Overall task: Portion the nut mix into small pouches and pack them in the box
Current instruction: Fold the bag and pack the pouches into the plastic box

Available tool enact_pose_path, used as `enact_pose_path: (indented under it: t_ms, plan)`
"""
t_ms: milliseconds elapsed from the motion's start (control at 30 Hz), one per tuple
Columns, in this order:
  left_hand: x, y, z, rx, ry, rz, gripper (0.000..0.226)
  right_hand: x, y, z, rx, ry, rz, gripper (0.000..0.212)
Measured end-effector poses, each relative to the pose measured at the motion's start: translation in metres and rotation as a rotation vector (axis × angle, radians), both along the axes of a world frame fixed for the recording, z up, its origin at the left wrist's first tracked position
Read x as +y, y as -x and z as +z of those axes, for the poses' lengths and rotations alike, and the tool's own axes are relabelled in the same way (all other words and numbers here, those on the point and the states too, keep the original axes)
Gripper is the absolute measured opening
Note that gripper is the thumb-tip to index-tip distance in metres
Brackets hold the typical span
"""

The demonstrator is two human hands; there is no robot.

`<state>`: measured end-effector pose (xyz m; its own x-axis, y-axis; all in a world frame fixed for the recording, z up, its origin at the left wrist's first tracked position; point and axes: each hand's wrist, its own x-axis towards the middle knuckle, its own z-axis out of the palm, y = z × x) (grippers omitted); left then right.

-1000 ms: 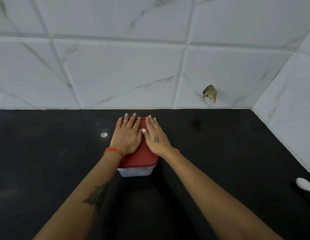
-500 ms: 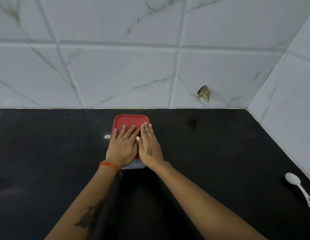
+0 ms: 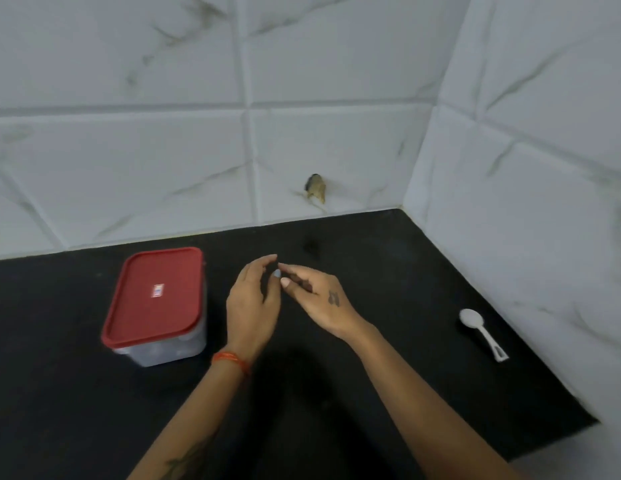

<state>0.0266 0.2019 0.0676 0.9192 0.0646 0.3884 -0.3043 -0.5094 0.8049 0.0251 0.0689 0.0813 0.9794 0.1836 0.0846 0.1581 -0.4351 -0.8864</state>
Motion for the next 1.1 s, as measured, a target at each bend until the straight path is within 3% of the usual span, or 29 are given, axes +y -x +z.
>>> enact_pose_path:
  t_ms: [200,367,500,600,767,1100]
  plan:
    - [-0.127,0.013,-0.014,0.076,0.174,-0.158,0.029,-0.123,0.034,-0.011,-0.059,-0.054,-0.388,0.029]
    - [-0.219,0.029,-0.038,0.230,0.140,-0.316,0.038,-0.207,0.059,-0.042,-0.074,-0.038,-0.792,0.027]
    - [-0.274,0.039,-0.059,0.431,0.030,-0.427,0.050,-0.255,0.073,-0.073,-0.025,0.153,-0.985,0.032]
    - [-0.302,0.045,-0.071,0.557,-0.061,-0.483,0.048,-0.277,0.082,-0.088,0.138,0.203,-1.008,0.034]
    - [-0.325,0.047,-0.077,0.668,-0.020,-0.467,0.037,-0.285,0.088,-0.097,0.262,0.223,-0.948,0.026]
    - [-0.282,0.037,-0.068,0.570,0.161,-0.374,0.040,-0.250,0.068,-0.078,0.264,0.051,-0.865,0.018]
